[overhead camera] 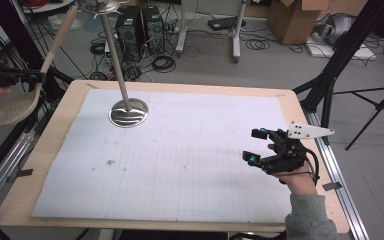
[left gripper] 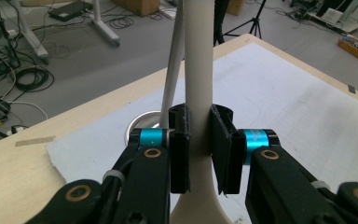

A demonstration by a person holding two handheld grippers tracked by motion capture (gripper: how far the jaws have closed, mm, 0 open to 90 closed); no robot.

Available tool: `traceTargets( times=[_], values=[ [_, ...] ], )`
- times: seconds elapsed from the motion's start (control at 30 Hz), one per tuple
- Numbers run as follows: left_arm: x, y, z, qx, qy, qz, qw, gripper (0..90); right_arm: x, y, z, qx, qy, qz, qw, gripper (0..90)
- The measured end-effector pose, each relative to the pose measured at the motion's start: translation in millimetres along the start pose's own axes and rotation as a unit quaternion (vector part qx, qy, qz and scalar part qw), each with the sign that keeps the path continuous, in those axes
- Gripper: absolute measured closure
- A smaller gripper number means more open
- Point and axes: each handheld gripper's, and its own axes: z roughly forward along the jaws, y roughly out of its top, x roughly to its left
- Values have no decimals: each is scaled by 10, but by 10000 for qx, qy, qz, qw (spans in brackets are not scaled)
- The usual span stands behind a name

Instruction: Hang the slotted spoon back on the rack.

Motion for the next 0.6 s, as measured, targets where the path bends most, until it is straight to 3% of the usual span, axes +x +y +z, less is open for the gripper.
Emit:
traceTargets(
  times=[0.6],
  values=[
    [-54,16,258,219,69,-52,9997,779,5,7,5,-9,19,-6,10000,90]
  ],
)
